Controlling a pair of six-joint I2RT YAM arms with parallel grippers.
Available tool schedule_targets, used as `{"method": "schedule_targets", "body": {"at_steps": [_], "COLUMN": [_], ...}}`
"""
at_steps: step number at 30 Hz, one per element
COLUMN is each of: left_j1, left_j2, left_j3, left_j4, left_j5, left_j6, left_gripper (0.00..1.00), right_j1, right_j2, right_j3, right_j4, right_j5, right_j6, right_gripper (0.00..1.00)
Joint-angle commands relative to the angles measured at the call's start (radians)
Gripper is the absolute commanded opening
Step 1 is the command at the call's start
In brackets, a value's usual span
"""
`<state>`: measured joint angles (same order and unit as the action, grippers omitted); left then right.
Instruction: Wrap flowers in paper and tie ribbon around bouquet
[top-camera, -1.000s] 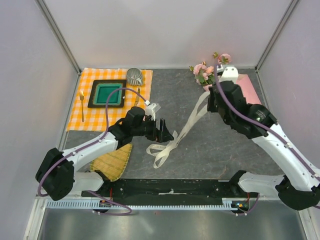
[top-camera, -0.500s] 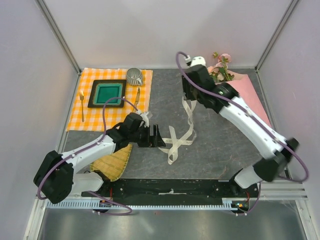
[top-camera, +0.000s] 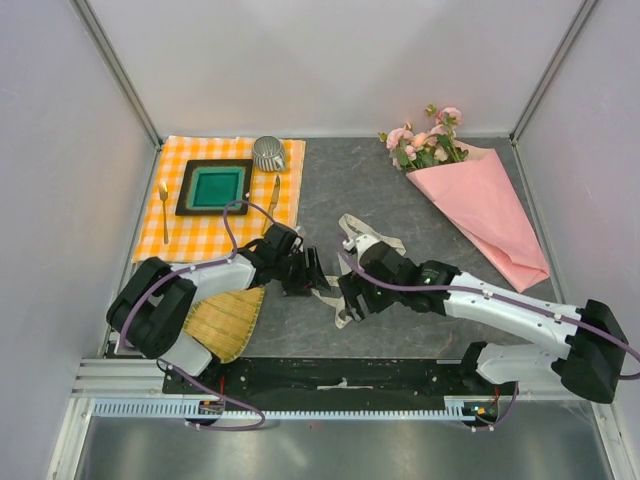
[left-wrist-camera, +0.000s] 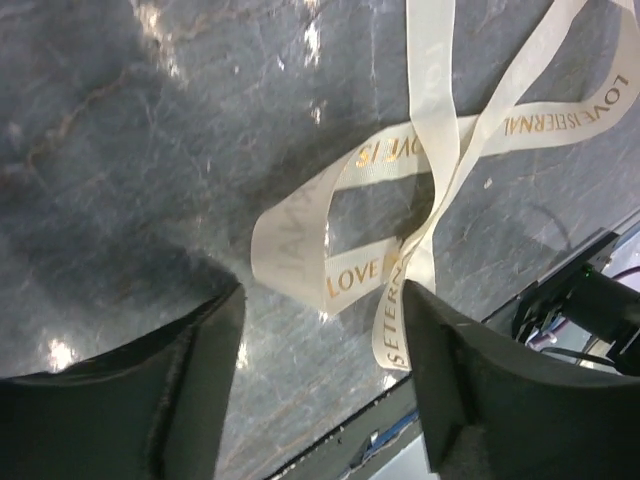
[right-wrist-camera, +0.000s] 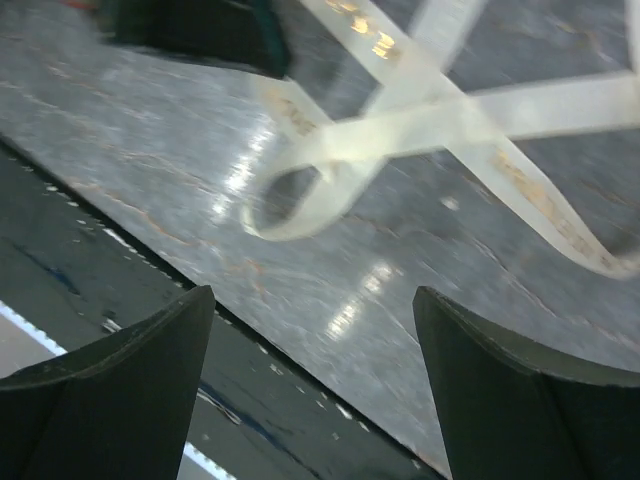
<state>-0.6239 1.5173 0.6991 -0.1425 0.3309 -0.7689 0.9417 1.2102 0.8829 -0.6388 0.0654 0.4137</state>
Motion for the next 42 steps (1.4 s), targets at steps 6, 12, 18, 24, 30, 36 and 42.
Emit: {"method": "schedule_targets", "body": {"at_steps": [6, 12, 18, 24, 30, 36, 42], "left_j1": [-0.008, -0.004, 0.126, 0.359, 0.608, 0.702, 0.704], "left_j2": [0.08, 0.026, -0.142, -0.321, -0.373, -0.44, -0.46], "left_j3": [0.01, 0.005, 0.058, 0.316, 0.407, 0.494, 0.412], "left_j4": [0.072, 0.049, -0.07, -0.313, -0.436, -0.413, -0.304], "left_j5": [-0.07, -0.128, -0.206, -0.435, -0.437, -0.633, -0.621], "left_j6": [0.002, 0.005, -0.03, 0.008, -0.11, -0.103, -0.041], "left_gripper": [0.41, 0.1, 0.01, 0.01, 0.01, 0.01, 0.01], "right_j1": [0.167, 0.195, 0.078, -0.572, -1.108, -1.164, -1.259], "right_j2": [0.248, 0.313, 0.21, -0.222, -0.301, -0.134, -0.257], "right_j3": [0.001, -0.041, 0.036, 0.082, 0.23, 0.488, 0.288], "right_j4": [0.301, 0.309, -0.082, -0.272, -0.301, -0.374, -0.281], "right_j5": [0.005, 0.123, 0.649, 0.711, 0.713, 1.207, 1.217], "right_j6": [-0.012, 0.039, 0.365, 0.395, 0.213, 0.191, 0.137], "right_gripper": [0.87, 0.57, 0.0, 0.0, 0.0, 0.0, 0.0]}}
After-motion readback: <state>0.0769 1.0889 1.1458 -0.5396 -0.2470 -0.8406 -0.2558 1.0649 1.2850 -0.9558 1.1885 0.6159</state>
